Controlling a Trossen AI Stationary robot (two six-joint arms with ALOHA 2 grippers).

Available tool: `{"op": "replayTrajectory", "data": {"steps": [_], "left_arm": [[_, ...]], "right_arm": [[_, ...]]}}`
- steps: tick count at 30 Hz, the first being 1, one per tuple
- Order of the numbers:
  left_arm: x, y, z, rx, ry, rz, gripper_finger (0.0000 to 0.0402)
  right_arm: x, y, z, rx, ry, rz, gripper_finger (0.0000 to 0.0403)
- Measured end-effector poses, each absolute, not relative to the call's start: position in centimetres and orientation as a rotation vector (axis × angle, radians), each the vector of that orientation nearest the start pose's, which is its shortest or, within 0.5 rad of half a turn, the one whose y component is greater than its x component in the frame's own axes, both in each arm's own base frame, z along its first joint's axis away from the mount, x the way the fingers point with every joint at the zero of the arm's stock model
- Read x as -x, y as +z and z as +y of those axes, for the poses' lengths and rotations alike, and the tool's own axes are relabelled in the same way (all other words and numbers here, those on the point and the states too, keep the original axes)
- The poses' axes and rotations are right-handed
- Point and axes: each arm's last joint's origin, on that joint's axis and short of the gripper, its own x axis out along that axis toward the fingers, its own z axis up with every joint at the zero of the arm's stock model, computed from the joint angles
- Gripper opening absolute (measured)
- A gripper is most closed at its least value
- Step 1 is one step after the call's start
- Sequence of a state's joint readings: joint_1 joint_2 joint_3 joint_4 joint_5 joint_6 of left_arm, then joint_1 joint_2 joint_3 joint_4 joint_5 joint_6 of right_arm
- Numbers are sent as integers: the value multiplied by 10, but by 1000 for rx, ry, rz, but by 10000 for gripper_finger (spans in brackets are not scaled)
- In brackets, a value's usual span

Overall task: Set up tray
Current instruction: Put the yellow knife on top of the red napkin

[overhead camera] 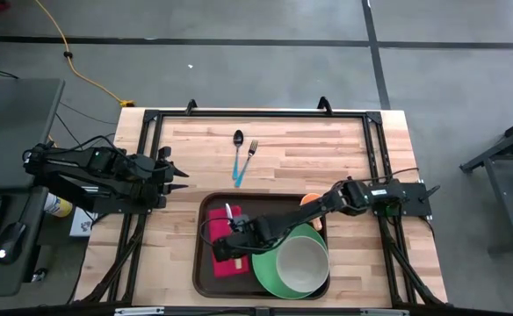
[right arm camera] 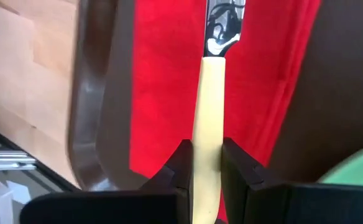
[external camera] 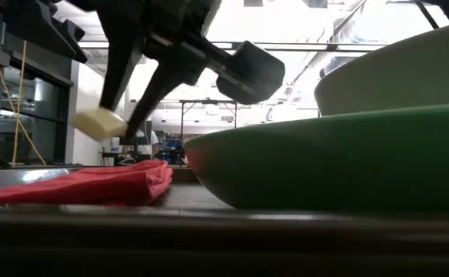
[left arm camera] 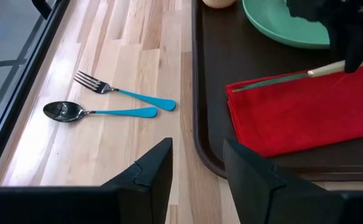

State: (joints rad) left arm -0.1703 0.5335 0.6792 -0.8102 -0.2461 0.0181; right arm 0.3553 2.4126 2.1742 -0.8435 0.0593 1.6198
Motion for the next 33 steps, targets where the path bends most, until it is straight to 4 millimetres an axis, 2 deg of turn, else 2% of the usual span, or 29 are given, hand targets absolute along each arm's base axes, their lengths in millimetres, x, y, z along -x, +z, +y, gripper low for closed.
{"op": "replayTrajectory", "data": {"steps": [8, 13, 33], "left_arm": [[-102, 274, -10, -155, 68, 651, 172], [-102, 274, -10, -155, 68, 651, 172], [-102, 274, -10, -150, 68, 651, 172]], "right_arm": [[-489, 186, 180, -1241, -594, 987, 29], [-491, 173, 182, -1243, -602, 1009, 29], [-486, 170, 183, -1241, -668, 1024, 29]]}}
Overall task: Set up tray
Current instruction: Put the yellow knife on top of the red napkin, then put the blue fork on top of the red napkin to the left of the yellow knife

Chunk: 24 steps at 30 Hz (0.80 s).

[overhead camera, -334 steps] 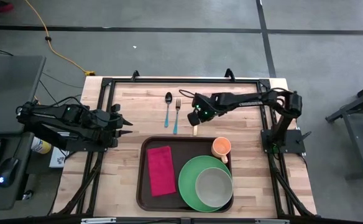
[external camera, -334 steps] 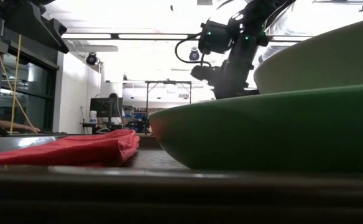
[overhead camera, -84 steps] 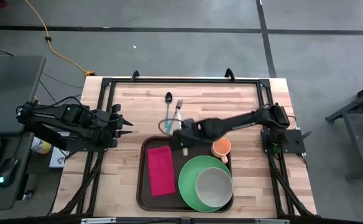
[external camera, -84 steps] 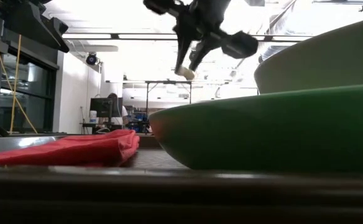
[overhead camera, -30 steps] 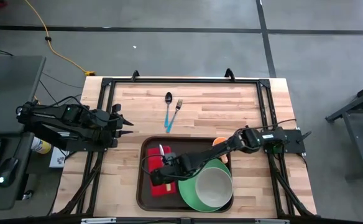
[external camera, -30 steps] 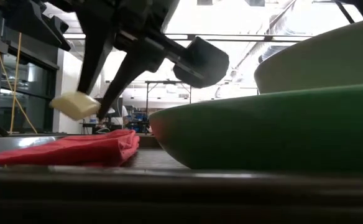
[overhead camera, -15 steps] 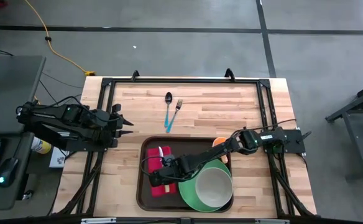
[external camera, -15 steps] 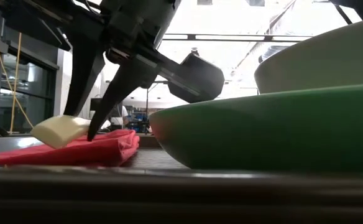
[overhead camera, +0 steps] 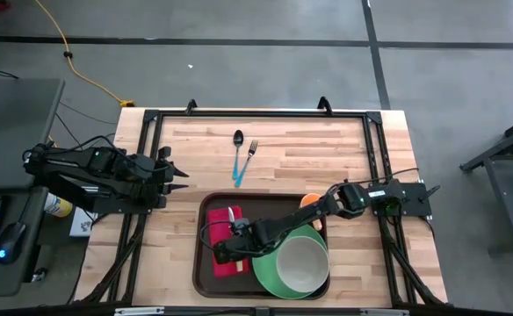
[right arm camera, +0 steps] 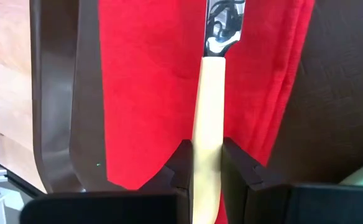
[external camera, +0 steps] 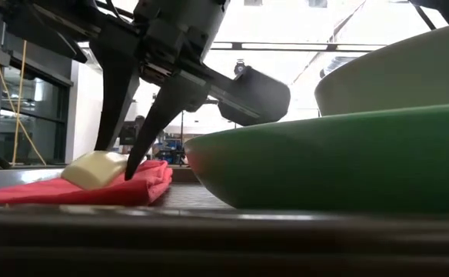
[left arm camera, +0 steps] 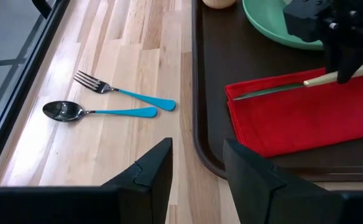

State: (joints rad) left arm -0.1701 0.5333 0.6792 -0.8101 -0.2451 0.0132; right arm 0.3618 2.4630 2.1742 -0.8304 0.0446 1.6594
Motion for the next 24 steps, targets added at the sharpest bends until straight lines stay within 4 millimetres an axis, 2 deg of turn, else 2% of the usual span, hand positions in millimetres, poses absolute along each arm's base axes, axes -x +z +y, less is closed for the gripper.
{"op": "replayTrajectory", "data": {"steps": [6, 14, 24], "left_arm": [[-101, 274, -10, -150, 67, 650, 172], [-102, 274, -10, -149, 67, 651, 172], [-102, 274, -10, -148, 65, 651, 172]], "right_arm": [[-486, 170, 183, -1242, -664, 1036, 29], [-486, 170, 182, -1233, -676, 1031, 99], [-488, 178, 181, -1179, -626, 978, 108]]}}
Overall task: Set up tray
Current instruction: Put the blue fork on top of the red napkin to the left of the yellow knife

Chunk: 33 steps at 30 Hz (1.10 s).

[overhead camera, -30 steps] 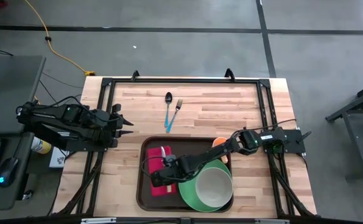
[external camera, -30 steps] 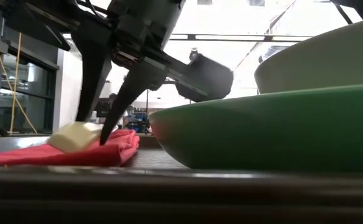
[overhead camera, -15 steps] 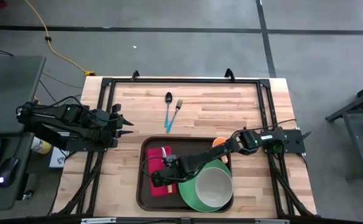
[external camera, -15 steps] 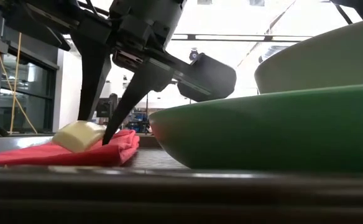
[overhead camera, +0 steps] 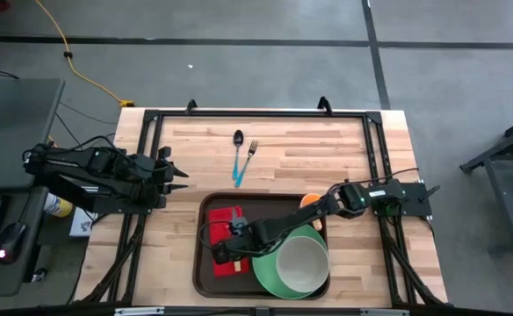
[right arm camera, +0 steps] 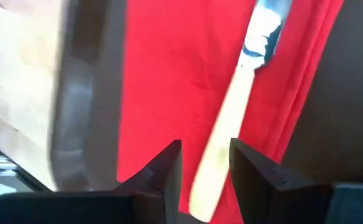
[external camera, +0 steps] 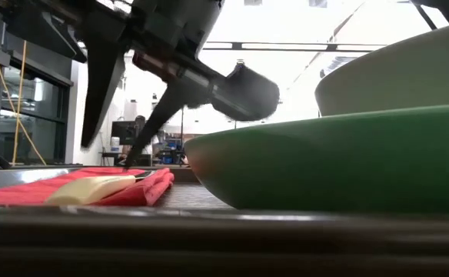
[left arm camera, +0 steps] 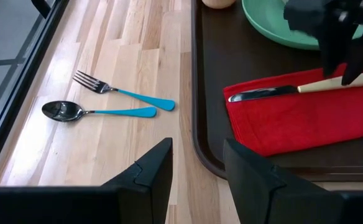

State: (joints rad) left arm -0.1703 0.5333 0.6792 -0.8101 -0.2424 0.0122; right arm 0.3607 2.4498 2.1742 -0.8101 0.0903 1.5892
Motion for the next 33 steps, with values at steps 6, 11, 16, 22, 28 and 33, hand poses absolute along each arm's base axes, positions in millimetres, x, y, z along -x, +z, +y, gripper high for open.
{"op": "replayTrajectory", "data": {"steps": [6, 11, 16, 22, 28, 33], "left_arm": [[-101, 274, -10, -148, 66, 651, 172], [-102, 274, -10, -148, 66, 651, 172], [-101, 274, -10, -148, 66, 650, 172], [-101, 274, -11, -146, 59, 651, 172], [-101, 274, -11, -142, 48, 652, 172], [-102, 274, -11, -142, 48, 651, 172]], "right_arm": [[-485, 213, 157, -1094, -625, 889, 109], [-486, 244, 113, -1026, -623, 829, 109], [-491, 255, 39, -971, -662, 828, 109], [-482, 250, -50, -959, -791, 894, 110], [-470, 246, -111, -973, -834, 918, 110], [-470, 232, -132, -1007, -816, 935, 111]]}}
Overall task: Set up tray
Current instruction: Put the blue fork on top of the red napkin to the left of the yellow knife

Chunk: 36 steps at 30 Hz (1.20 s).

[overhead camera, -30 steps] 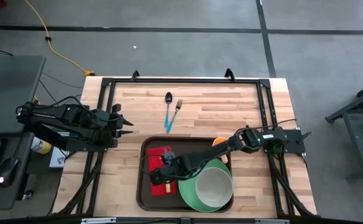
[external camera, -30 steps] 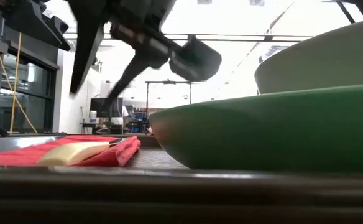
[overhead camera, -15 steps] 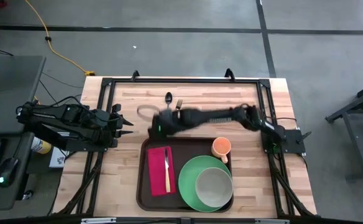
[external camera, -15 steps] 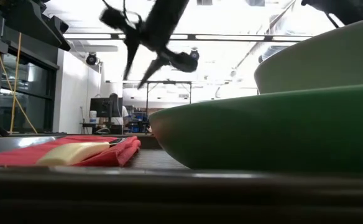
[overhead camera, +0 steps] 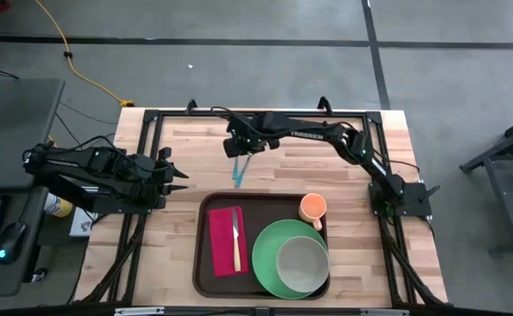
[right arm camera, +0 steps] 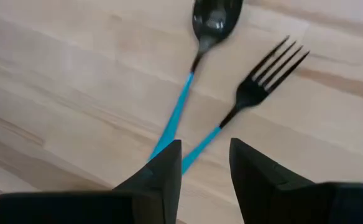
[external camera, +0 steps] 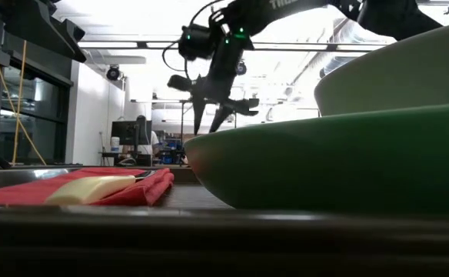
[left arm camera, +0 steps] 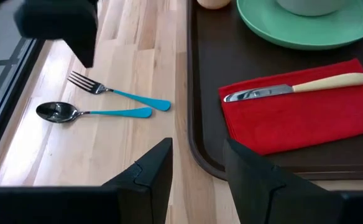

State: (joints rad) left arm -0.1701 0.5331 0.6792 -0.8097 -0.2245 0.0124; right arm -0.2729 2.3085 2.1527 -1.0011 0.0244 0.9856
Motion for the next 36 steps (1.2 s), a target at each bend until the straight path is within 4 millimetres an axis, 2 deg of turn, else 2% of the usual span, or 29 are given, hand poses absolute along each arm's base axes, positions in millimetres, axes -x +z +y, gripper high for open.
{"op": "replayTrajectory", "data": {"steps": [6, 11, 13, 18, 32, 36], "left_arm": [[-101, 274, -11, -142, 48, 652, 172], [-102, 274, -11, -133, 51, 652, 172], [-101, 273, -11, -133, 51, 652, 172], [-101, 273, -11, -129, 40, 654, 172], [-101, 273, -11, -118, 42, 655, 172], [-101, 273, -11, -115, 43, 655, 172]], "right_arm": [[-466, 191, -130, -1083, -805, 998, 124], [-465, 157, -127, -1196, -767, 982, 151], [-465, 150, -127, -1221, -754, 950, 162], [-469, 146, -128, -1226, -727, 882, 173], [-460, 145, -159, -1227, -785, 828, 158], [-459, 145, -163, -1221, -791, 827, 158]]}}
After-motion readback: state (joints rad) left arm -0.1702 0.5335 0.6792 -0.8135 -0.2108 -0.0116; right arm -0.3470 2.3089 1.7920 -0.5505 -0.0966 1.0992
